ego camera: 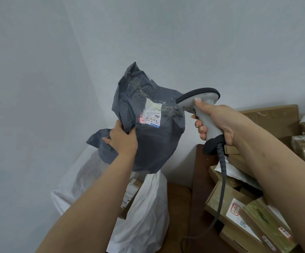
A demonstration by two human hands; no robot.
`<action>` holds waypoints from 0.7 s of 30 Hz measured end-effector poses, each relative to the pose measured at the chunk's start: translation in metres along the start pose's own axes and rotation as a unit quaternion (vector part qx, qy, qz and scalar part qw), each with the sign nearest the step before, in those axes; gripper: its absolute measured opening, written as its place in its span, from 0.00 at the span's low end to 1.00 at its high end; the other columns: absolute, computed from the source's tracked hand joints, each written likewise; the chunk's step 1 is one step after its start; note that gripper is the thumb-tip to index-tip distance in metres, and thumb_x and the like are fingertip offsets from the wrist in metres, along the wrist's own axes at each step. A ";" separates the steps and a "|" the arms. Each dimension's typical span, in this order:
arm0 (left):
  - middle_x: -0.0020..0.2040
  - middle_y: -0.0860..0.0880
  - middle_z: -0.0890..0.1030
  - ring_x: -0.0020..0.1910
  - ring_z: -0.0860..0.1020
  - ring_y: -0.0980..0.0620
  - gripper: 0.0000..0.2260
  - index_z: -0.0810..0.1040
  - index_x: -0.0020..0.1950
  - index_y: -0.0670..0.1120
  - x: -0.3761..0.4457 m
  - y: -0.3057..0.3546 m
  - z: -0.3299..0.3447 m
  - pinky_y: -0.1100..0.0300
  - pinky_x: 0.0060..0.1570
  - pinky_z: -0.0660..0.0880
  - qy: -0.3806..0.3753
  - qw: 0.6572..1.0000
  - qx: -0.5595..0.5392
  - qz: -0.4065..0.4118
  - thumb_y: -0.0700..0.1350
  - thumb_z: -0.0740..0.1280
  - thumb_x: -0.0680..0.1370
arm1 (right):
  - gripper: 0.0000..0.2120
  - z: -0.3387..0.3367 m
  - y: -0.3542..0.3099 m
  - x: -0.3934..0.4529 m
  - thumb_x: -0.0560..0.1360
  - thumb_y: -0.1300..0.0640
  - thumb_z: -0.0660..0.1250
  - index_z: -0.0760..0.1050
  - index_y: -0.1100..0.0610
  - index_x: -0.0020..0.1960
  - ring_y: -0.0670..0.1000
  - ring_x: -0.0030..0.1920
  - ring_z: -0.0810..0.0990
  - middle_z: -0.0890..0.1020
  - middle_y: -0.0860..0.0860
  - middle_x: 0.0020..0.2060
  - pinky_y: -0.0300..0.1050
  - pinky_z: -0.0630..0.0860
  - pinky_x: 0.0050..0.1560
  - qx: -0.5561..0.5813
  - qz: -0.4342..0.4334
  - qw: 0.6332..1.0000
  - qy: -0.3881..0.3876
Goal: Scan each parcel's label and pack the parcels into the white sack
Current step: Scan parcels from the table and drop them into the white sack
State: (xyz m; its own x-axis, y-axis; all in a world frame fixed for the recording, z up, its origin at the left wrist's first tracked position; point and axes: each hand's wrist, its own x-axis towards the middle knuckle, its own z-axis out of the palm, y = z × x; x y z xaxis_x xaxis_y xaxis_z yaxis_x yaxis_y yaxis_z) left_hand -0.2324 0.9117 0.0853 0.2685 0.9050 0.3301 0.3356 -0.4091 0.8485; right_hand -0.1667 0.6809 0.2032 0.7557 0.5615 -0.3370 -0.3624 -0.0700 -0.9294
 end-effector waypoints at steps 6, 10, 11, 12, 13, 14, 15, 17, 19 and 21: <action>0.53 0.47 0.83 0.60 0.76 0.42 0.11 0.76 0.57 0.47 0.001 -0.001 -0.001 0.39 0.74 0.44 0.000 1.000 -0.006 -0.007 0.50 0.68 0.77 | 0.20 0.002 0.000 0.000 0.77 0.42 0.67 0.71 0.61 0.43 0.47 0.20 0.69 0.73 0.52 0.26 0.37 0.72 0.22 0.001 0.003 1.000 -0.001; 0.54 0.47 0.83 0.60 0.76 0.42 0.12 0.76 0.57 0.47 0.003 -0.003 -0.001 0.38 0.74 0.44 0.000 1.000 -0.005 -0.011 0.51 0.68 0.77 | 0.20 0.005 0.001 -0.001 0.77 0.43 0.67 0.71 0.61 0.44 0.47 0.20 0.69 0.73 0.52 0.26 0.37 0.72 0.22 0.003 0.003 1.000 0.000; 0.54 0.47 0.83 0.60 0.76 0.43 0.12 0.76 0.58 0.47 0.003 -0.003 -0.001 0.38 0.74 0.44 -0.001 1.000 -0.005 -0.012 0.51 0.68 0.77 | 0.20 0.005 0.001 -0.001 0.77 0.43 0.66 0.71 0.61 0.44 0.47 0.20 0.69 0.73 0.52 0.26 0.37 0.72 0.22 0.003 0.003 1.000 0.000; 0.54 0.47 0.83 0.60 0.76 0.43 0.12 0.76 0.58 0.48 0.003 -0.003 -0.001 0.38 0.74 0.43 0.000 1.000 -0.006 -0.012 0.51 0.68 0.78 | 0.20 0.005 0.001 0.000 0.77 0.43 0.66 0.71 0.61 0.44 0.47 0.20 0.69 0.73 0.52 0.26 0.37 0.72 0.23 0.002 0.003 1.000 0.000; 0.54 0.47 0.83 0.60 0.76 0.43 0.12 0.76 0.58 0.47 0.003 -0.003 -0.001 0.39 0.74 0.43 0.001 1.000 -0.007 -0.012 0.51 0.68 0.78 | 0.20 0.006 0.001 0.000 0.77 0.43 0.66 0.71 0.60 0.44 0.47 0.20 0.69 0.73 0.52 0.26 0.37 0.72 0.23 0.002 0.004 1.000 -0.001; 0.54 0.47 0.83 0.60 0.76 0.43 0.12 0.76 0.58 0.47 0.003 -0.003 -0.002 0.39 0.74 0.43 0.002 1.000 -0.007 -0.012 0.51 0.68 0.78 | 0.20 0.006 0.001 0.000 0.77 0.43 0.67 0.71 0.60 0.44 0.47 0.20 0.69 0.73 0.52 0.26 0.37 0.72 0.23 0.002 0.004 1.000 0.000; 0.55 0.47 0.83 0.61 0.76 0.43 0.12 0.76 0.58 0.47 0.003 -0.003 -0.002 0.39 0.74 0.43 0.002 1.000 -0.005 -0.013 0.51 0.68 0.78 | 0.20 0.006 0.001 0.001 0.77 0.42 0.67 0.71 0.60 0.44 0.47 0.20 0.69 0.73 0.52 0.26 0.37 0.72 0.23 0.003 0.005 1.000 0.001; 0.56 0.47 0.82 0.62 0.76 0.43 0.12 0.76 0.59 0.47 0.003 -0.003 -0.002 0.39 0.74 0.43 0.003 1.000 -0.003 -0.017 0.51 0.68 0.78 | 0.20 0.007 0.001 0.002 0.77 0.43 0.67 0.71 0.61 0.44 0.47 0.20 0.69 0.73 0.52 0.26 0.37 0.72 0.23 0.003 0.004 1.000 0.003; 0.56 0.48 0.82 0.62 0.76 0.43 0.12 0.76 0.59 0.47 0.003 -0.004 -0.002 0.39 0.74 0.43 0.001 1.000 -0.005 -0.021 0.51 0.68 0.78 | 0.20 0.008 0.002 0.003 0.77 0.42 0.66 0.71 0.60 0.43 0.47 0.20 0.69 0.73 0.52 0.25 0.36 0.72 0.23 0.004 0.005 1.000 0.002; 0.56 0.48 0.82 0.62 0.75 0.43 0.13 0.75 0.59 0.47 0.004 -0.007 -0.002 0.39 0.74 0.43 -0.002 1.000 -0.011 -0.026 0.52 0.68 0.78 | 0.20 0.009 0.002 0.003 0.77 0.42 0.66 0.71 0.60 0.42 0.47 0.20 0.69 0.73 0.52 0.25 0.36 0.72 0.23 0.005 0.007 1.000 0.002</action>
State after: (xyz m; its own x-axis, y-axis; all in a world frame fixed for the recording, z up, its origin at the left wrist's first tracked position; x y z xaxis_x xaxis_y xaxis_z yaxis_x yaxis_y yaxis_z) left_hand -0.2350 0.9188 0.0815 0.2550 0.9243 0.2839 0.3294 -0.3591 0.8733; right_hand -0.1703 0.6901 0.2015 0.7536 0.5565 -0.3499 -0.3777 -0.0691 -0.9233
